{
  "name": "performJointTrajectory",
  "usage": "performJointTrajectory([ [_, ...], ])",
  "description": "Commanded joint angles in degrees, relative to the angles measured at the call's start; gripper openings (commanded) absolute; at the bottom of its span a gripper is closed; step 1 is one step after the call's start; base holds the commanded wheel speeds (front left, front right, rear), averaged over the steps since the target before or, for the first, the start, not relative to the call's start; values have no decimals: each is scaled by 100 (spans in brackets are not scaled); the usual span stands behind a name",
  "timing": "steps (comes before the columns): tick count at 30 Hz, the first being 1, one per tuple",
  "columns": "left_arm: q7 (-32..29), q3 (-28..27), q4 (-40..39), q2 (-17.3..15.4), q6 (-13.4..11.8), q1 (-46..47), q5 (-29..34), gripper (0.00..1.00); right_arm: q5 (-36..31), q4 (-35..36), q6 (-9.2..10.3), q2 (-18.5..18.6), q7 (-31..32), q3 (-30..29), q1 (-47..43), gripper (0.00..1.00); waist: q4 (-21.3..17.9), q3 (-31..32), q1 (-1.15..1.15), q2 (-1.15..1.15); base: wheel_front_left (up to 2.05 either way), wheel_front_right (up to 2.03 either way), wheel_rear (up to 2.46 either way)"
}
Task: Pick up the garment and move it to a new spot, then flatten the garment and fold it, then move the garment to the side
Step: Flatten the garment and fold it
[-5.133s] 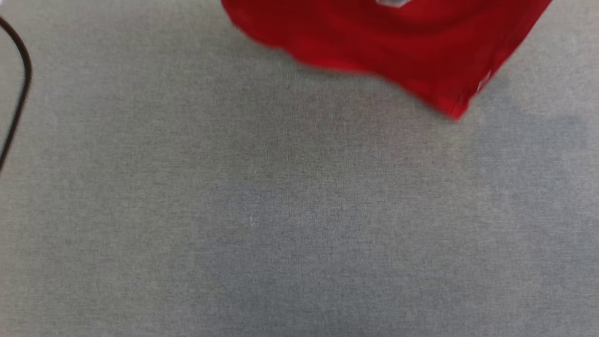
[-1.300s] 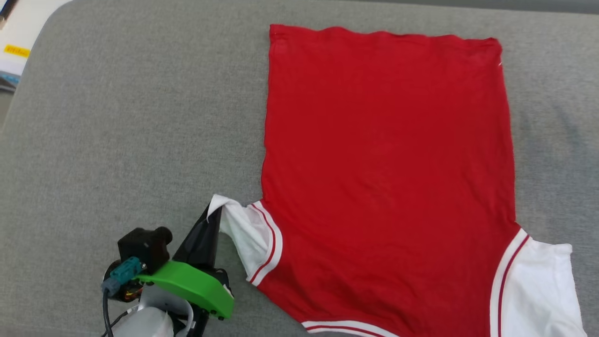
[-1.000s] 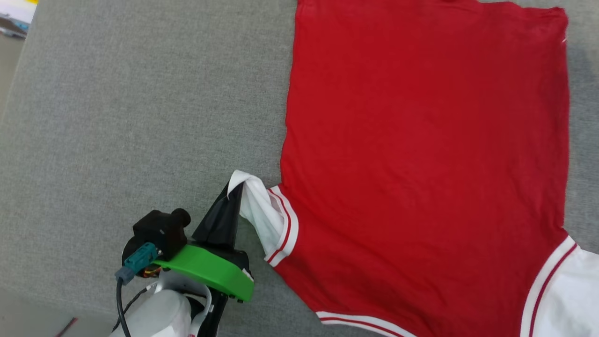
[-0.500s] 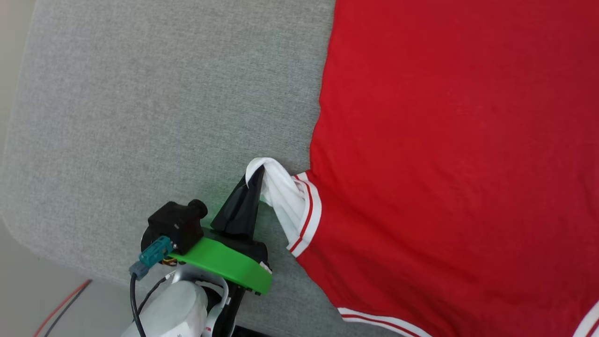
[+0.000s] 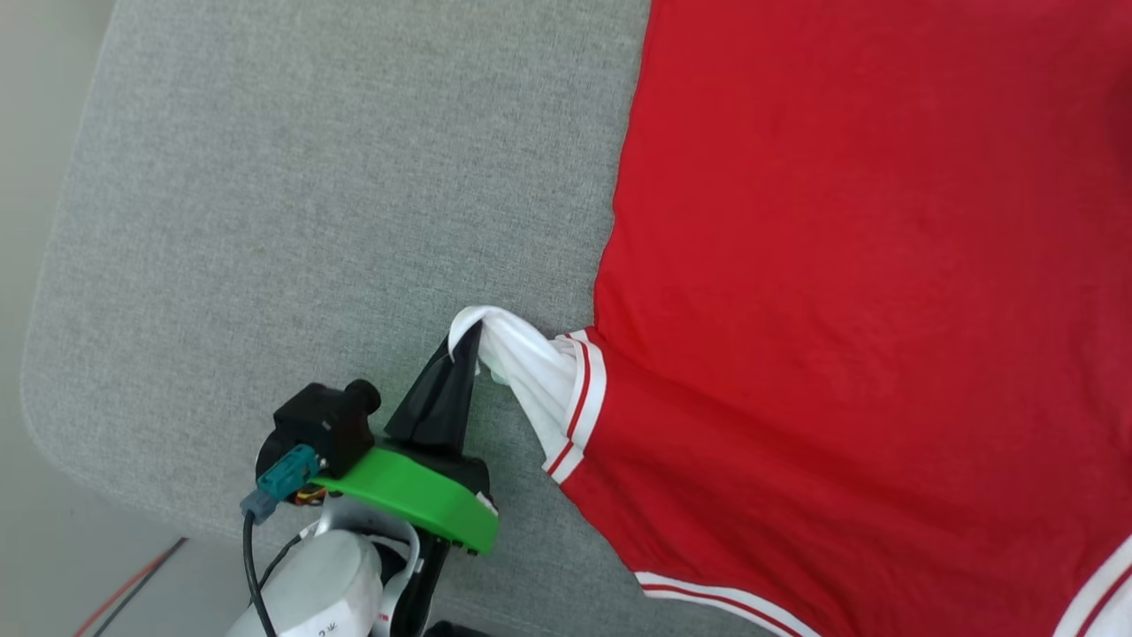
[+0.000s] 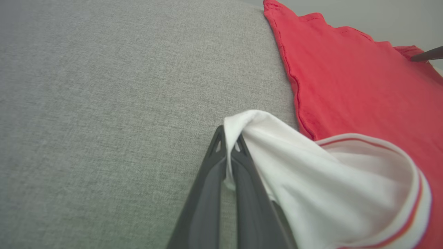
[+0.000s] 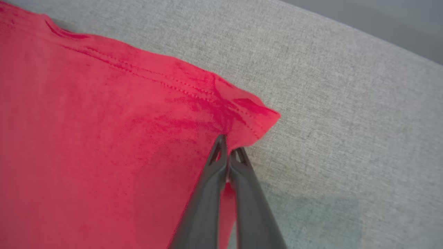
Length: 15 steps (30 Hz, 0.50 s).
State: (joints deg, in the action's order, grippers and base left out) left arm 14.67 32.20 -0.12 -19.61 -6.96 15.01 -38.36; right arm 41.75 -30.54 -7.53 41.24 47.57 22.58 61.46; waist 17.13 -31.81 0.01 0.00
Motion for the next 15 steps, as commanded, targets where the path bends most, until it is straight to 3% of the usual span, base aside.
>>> performJointTrajectory([
  [1, 32, -57, 37, 5, 10, -105, 27, 0, 37, 92, 4, 16, -144, 81, -122, 0, -144, 320, -1, 0, 0, 0, 0],
  [7, 30, -190, 78, -141, -62, -441, -5, 0, 321, 617, 4, 469, -578, 530, -486, 0, -409, 914, -1, 0, 0, 0, 0],
  [15, -72, -280, -13, -389, -275, -901, -77, 0, 842, 1391, 4, 1164, -1190, 729, -1634, 0, -840, 1583, -1, 0, 0, 0, 0],
])
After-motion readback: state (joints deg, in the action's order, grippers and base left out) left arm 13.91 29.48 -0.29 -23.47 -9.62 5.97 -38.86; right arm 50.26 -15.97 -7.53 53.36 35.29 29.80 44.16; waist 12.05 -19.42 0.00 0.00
